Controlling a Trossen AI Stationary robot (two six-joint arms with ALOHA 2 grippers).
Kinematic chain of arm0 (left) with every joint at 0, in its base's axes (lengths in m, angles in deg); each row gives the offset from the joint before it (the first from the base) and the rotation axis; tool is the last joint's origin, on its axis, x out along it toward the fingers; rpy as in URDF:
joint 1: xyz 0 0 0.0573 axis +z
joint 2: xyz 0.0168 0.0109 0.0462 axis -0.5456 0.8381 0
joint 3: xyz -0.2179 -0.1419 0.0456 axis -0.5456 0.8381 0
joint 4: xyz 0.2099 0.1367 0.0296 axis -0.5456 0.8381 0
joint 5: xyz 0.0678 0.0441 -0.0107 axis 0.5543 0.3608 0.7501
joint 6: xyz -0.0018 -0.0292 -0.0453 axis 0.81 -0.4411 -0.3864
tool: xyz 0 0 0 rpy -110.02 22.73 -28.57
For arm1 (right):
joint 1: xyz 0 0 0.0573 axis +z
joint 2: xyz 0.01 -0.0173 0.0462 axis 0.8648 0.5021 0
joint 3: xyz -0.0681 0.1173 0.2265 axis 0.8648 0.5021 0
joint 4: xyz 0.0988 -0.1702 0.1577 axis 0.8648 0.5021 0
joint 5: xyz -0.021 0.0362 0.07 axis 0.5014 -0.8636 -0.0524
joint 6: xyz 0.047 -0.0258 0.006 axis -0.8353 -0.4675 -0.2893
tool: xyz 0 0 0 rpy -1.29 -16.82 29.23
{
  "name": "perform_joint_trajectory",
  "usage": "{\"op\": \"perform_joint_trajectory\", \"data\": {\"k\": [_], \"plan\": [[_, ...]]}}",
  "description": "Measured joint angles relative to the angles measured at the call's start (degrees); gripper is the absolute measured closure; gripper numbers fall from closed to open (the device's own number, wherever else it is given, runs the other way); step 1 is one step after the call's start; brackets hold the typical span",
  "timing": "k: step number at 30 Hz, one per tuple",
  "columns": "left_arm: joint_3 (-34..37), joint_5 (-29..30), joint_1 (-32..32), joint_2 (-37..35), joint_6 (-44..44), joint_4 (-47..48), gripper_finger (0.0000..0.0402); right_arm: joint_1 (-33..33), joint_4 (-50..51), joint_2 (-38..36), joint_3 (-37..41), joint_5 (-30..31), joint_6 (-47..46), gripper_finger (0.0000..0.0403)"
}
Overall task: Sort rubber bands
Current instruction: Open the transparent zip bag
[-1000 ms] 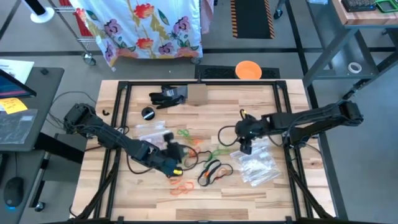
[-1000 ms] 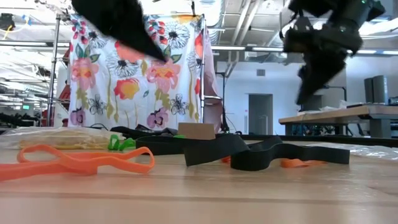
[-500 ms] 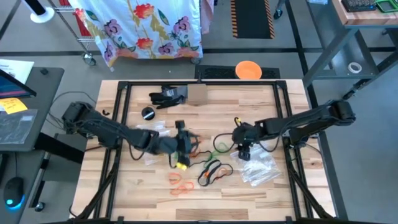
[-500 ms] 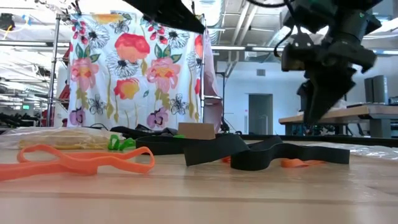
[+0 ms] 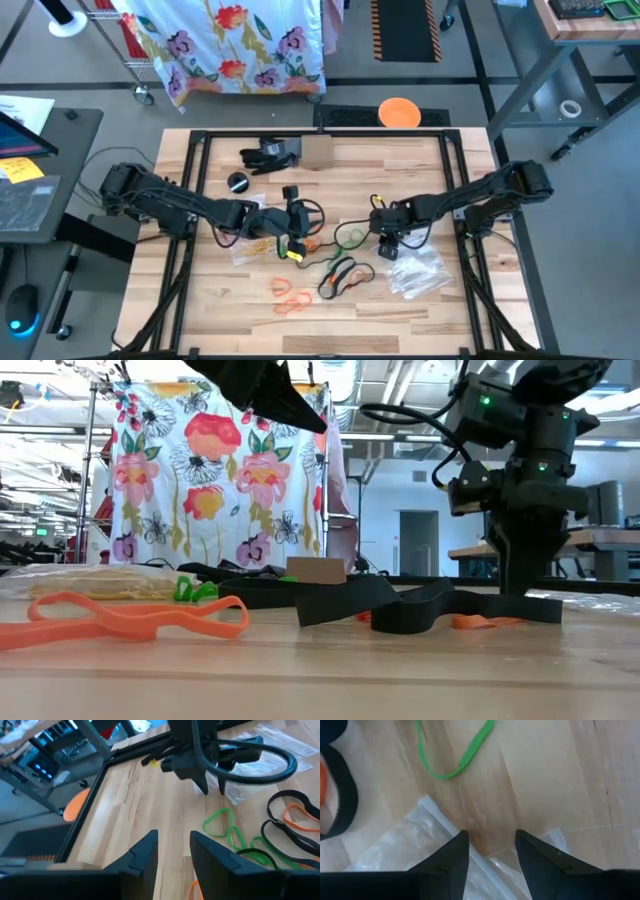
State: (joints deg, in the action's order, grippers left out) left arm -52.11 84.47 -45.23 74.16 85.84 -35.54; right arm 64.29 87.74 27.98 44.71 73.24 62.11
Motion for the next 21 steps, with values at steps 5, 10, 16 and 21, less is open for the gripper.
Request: {"op": "perform_joint_trajectory", "data": {"k": [5, 10, 16, 21], "plan": [[-1.0, 0.0, 0.0, 0.0, 2.3, 0.2, 0.0292, 0.1, 0.8, 0.8, -0.2, 0.0, -1.4, 0.0243], [-1.6, 0.1, 0.0, 0.0, 4.3, -0.2, 0.0292, 1.5, 4.0, -0.4, -2.2, 5.7, -0.7, 0.0249], [-1.6, 0.1, 0.3, 0.0, 5.3, -0.8, 0.0292, 6.1, 13.4, -4.6, -5.5, 20.0, -8.1, 0.0264], [-1.6, -0.7, 0.4, 0.0, 5.3, -1.2, 0.0292, 9.8, 20.3, -11.0, -2.8, 22.8, -18.2, 0.027]]}}
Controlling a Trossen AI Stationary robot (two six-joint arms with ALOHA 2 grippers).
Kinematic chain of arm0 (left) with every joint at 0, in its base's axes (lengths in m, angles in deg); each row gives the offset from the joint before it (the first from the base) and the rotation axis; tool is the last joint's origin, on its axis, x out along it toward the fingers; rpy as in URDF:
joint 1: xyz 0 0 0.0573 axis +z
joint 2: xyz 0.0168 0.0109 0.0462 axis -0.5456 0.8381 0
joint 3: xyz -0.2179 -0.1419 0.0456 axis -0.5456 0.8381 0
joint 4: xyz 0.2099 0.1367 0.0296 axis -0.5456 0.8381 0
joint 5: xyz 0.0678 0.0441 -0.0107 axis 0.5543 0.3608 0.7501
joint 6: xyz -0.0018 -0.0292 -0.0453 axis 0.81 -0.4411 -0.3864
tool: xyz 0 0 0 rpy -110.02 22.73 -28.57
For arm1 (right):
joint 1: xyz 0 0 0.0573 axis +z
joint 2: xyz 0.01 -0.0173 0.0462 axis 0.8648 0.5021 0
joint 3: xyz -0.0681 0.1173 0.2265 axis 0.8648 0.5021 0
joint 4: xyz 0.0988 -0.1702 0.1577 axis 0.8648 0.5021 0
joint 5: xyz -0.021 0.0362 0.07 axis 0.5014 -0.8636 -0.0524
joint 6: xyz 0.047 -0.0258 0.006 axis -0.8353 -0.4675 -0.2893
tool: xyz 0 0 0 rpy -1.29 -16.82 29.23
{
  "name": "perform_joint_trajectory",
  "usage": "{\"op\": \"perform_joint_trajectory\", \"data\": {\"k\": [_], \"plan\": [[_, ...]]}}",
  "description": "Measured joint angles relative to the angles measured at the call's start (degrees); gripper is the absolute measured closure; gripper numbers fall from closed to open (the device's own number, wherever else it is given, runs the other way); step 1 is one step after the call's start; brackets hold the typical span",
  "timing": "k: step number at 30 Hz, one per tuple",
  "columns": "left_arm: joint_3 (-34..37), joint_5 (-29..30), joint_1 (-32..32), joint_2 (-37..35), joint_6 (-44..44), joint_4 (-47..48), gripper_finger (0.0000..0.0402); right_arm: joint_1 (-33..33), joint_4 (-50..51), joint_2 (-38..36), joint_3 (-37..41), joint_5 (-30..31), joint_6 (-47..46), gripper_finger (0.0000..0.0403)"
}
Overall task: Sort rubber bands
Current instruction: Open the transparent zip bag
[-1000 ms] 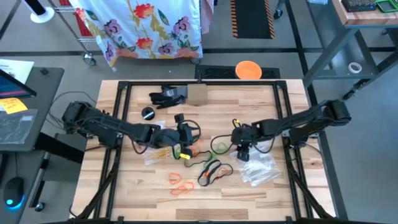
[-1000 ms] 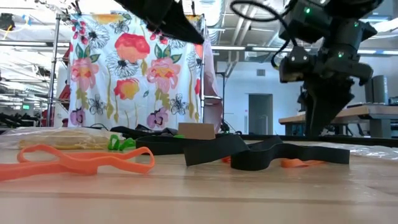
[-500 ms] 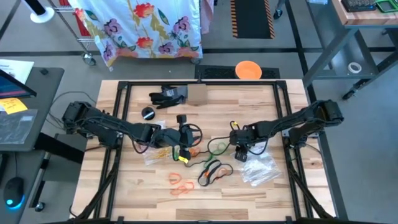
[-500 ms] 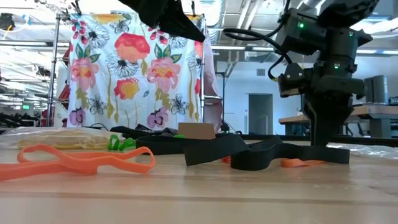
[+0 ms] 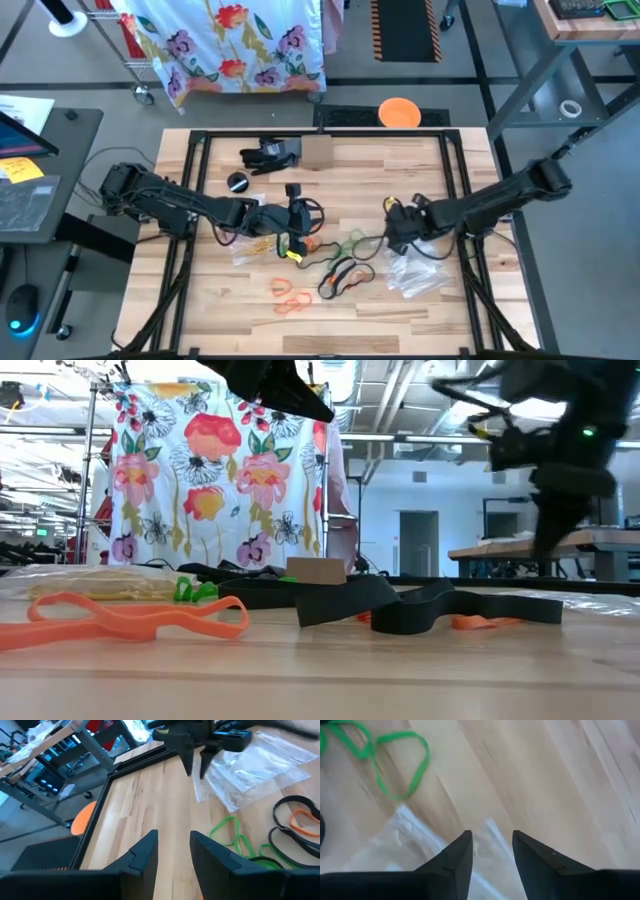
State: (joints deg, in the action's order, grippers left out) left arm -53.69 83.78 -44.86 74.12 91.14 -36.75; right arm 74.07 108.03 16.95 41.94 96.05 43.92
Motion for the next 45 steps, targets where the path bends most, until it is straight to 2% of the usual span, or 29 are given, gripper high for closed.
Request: {"op": "perform_joint_trajectory", "data": {"k": [5, 11, 13, 21, 27, 32, 37, 42, 45], "plan": [[0.0, -1.1, 0.0, 0.0, -0.3, -0.1, 0.0292, 0.1, 1.0, -5.6, 6.0, -0.3, -8.7, 0.0271], [0.0, -1.2, 0.0, 0.0, -0.7, -0.8, 0.0292, -4.3, -4.5, -6.3, 11.9, -8.3, -10.4, 0.0271], [0.0, -1.2, 0.0, 0.0, -0.7, -1.3, 0.0292, -5.8, -6.4, -5.1, 12.4, -10.0, -8.7, 0.0271], [0.0, -2.8, 0.0, 0.0, -0.2, -1.5, 0.0292, -13.4, -16.9, 1.8, 11.8, -10.6, 3.2, 0.0276], [0.0, -3.4, 0.0, 0.0, -0.2, -1.5, 0.0292, -16.6, -19.1, 7.6, 7.9, -10.5, 10.5, 0.0324], [0.0, -3.4, 0.0, 0.0, -0.3, -1.5, 0.0292, -16.0, -18.8, 10.5, 3.6, -6.4, 16.5, 0.0394], [0.0, -3.4, 0.0, 0.0, -1.4, -1.2, 0.0292, -13.1, -16.7, 10.4, -0.8, -3.7, 19.5, 0.04], [0.0, -4.8, -0.4, 0.0, -0.7, -1.4, 0.0292, -8.2, -11.0, 6.9, -4.5, 9.8, 18.4, 0.0402], [0.0, -8.2, -0.4, 0.0, -0.1, -1.9, 0.0292, -4.0, -11.1, 2.5, -4.7, 13.7, 18.7, 0.0402]]}}
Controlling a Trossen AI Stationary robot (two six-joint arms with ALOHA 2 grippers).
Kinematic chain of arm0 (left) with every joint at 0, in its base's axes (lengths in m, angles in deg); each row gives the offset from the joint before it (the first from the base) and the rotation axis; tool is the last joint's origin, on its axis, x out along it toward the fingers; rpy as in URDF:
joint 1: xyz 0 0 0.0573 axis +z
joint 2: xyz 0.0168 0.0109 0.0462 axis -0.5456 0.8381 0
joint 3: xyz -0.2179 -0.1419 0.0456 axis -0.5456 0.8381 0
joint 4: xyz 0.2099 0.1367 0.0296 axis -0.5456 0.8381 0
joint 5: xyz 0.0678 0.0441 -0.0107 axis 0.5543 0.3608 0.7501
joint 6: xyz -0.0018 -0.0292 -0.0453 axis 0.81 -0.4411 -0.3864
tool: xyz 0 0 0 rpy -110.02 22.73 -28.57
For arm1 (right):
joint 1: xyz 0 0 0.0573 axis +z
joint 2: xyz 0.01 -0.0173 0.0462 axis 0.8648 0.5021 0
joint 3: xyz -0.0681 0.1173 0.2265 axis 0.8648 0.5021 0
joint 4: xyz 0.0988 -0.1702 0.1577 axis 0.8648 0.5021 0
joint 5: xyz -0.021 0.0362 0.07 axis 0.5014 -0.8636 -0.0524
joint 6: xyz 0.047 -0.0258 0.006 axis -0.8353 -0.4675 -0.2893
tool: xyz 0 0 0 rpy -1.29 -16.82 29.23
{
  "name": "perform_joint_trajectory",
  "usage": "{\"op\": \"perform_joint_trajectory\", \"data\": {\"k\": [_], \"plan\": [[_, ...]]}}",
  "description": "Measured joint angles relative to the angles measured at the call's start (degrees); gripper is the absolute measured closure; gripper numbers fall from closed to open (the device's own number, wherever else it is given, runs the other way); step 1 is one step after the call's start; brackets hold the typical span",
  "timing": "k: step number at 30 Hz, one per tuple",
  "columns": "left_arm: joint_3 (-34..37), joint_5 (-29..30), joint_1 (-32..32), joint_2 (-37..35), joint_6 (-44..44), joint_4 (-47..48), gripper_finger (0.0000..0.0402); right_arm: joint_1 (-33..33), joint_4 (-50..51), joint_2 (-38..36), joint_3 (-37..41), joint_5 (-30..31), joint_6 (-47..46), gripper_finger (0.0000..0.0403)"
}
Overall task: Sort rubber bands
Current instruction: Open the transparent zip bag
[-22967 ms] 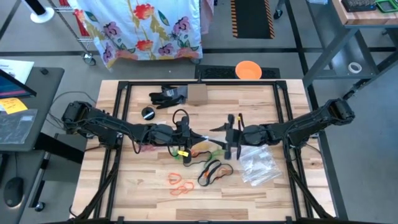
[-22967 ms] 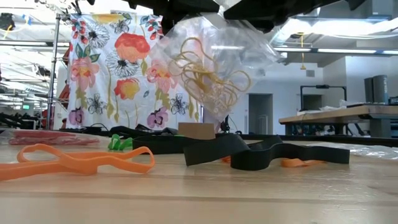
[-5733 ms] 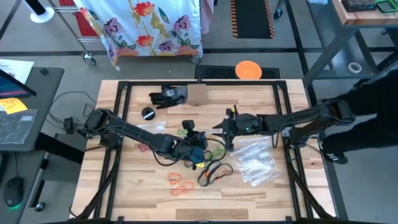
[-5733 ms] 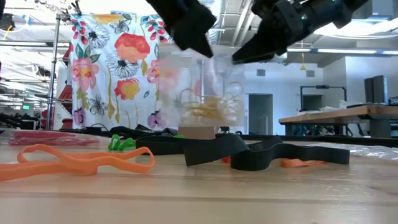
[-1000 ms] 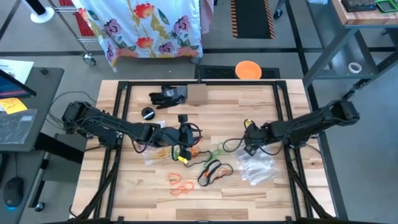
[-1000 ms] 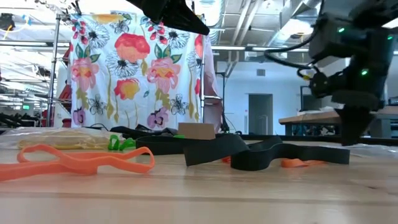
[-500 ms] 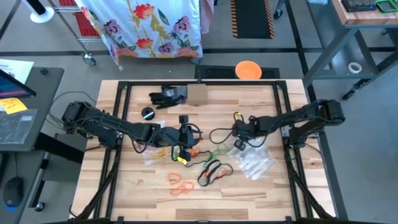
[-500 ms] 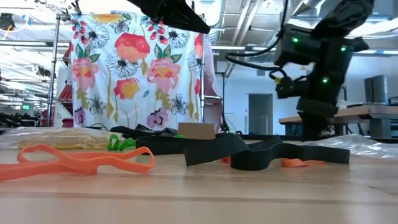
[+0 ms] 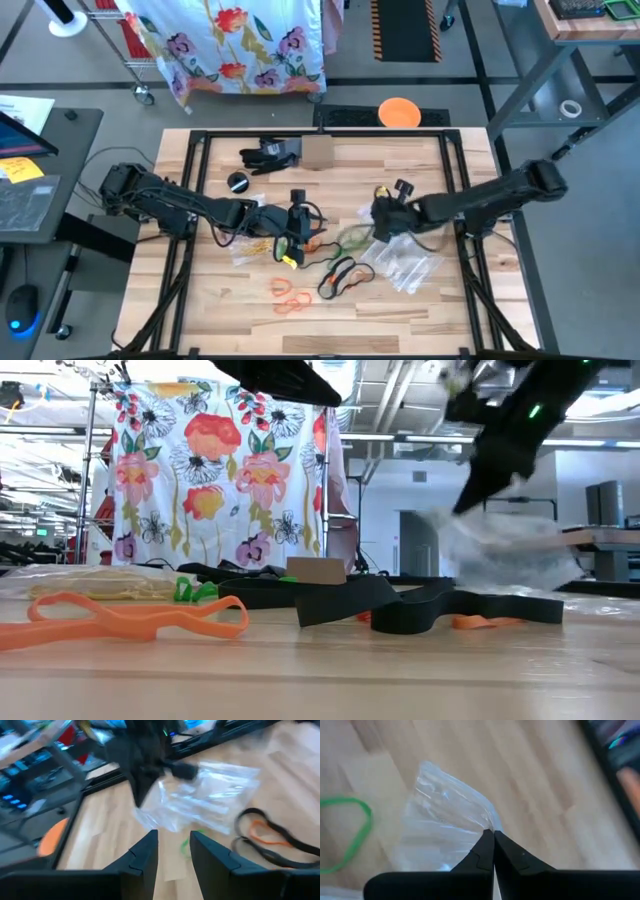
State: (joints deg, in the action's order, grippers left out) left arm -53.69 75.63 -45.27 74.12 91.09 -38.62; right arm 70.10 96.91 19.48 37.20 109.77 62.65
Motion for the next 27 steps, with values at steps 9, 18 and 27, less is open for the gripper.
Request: {"op": "perform_joint_trajectory", "data": {"k": [9, 18, 27], "plan": [[0.2, -14.4, 0.9, 0.0, 1.1, -0.3, 0.0293, 12.7, -19.0, -19.6, 10.9, 4.2, 11.3, 0.0403], [1.7, -36.5, 2.9, 0.0, 6.3, -8.6, 0.0293, 5.1, -64.0, -34.2, 28.8, -42.7, 29.4, 0.0403], [1.6, -31.1, 1.0, 4.0, 7.2, -21.5, 0.0293, 1.4, -71.8, -25.9, 28.5, -49.9, 26.8, 0.0403]]}}
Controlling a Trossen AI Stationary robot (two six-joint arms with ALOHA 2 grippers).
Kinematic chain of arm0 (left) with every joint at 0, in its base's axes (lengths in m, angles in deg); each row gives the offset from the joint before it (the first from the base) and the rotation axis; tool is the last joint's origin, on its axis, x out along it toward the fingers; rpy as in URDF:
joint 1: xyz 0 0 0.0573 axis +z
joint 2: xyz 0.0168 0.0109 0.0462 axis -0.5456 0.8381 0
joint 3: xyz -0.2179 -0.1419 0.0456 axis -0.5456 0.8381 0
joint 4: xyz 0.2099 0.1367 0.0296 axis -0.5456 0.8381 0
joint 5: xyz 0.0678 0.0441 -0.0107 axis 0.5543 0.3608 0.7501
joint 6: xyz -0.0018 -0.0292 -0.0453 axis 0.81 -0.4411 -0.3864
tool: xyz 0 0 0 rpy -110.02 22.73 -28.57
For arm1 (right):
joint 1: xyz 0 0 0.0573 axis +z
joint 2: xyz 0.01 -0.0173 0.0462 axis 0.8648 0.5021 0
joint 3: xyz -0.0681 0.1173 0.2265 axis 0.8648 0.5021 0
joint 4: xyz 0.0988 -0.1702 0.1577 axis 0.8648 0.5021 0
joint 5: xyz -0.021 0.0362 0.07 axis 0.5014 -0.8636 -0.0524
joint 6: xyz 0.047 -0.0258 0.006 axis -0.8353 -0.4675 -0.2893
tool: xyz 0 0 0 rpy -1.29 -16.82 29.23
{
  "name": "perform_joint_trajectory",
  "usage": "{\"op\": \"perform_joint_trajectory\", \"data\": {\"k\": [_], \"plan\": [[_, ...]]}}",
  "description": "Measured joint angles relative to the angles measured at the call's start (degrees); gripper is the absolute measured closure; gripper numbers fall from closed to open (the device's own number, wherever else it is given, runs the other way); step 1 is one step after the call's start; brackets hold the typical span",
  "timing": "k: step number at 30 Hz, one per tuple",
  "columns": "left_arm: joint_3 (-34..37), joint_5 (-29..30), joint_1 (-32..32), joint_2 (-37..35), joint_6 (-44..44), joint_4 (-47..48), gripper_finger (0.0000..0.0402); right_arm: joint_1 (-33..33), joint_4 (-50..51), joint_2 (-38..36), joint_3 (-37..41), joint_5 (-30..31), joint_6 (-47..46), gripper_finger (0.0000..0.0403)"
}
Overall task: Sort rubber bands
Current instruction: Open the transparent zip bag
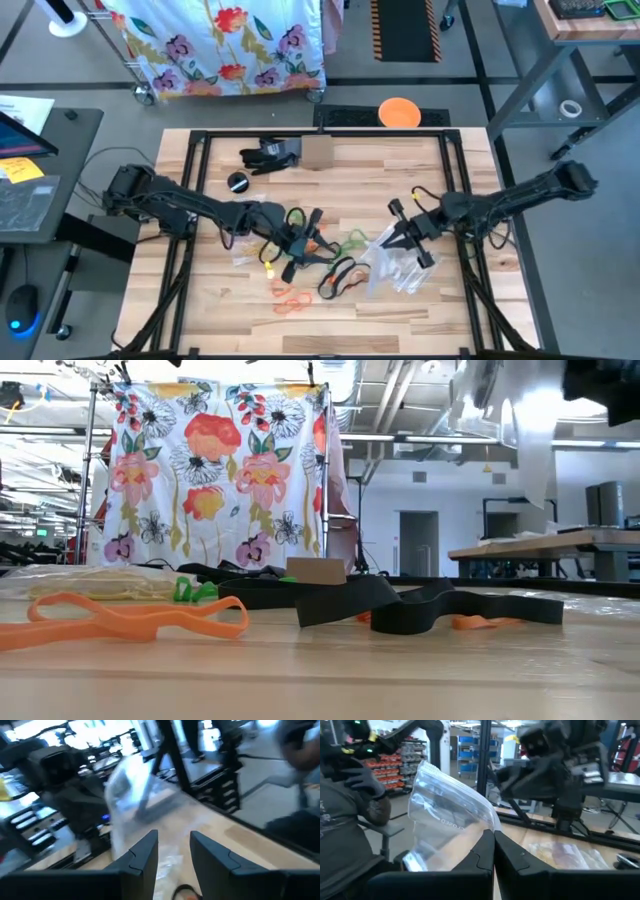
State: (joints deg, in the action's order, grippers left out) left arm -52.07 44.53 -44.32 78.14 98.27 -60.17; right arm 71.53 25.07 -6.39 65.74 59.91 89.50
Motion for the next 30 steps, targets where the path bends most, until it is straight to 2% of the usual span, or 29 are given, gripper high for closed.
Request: {"op": "perform_joint_trajectory", "data": {"k": [4, 9, 12, 21, 30], "plan": [[0.0, 6.8, -0.5, 3.1, 0.1, -5.4, 0.0293, -0.7, -2.5, 4.7, -3.0, -7.2, 1.1, 0.0403], [0.0, 3.6, -0.6, 5.4, 0.5, -8.4, 0.0293, -0.9, -2.4, 10.8, -7.2, -16.3, 1.2, 0.0403], [0.0, 3.1, -0.6, 5.6, -0.5, -8.6, 0.0293, -0.9, -2.4, 14.1, -10.1, -19.4, 2.9, 0.0403], [0.0, 2.0, -1.0, 5.7, -4.8, -5.7, 0.0293, -0.8, -3.2, 19.6, -16.7, -19.9, 7.1, 0.0403], [0.0, 2.1, -2.2, 5.7, -6.9, -4.6, 0.0293, 0.8, -10.4, 19.6, -17.1, -19.8, 9.0, 0.0403]]}}
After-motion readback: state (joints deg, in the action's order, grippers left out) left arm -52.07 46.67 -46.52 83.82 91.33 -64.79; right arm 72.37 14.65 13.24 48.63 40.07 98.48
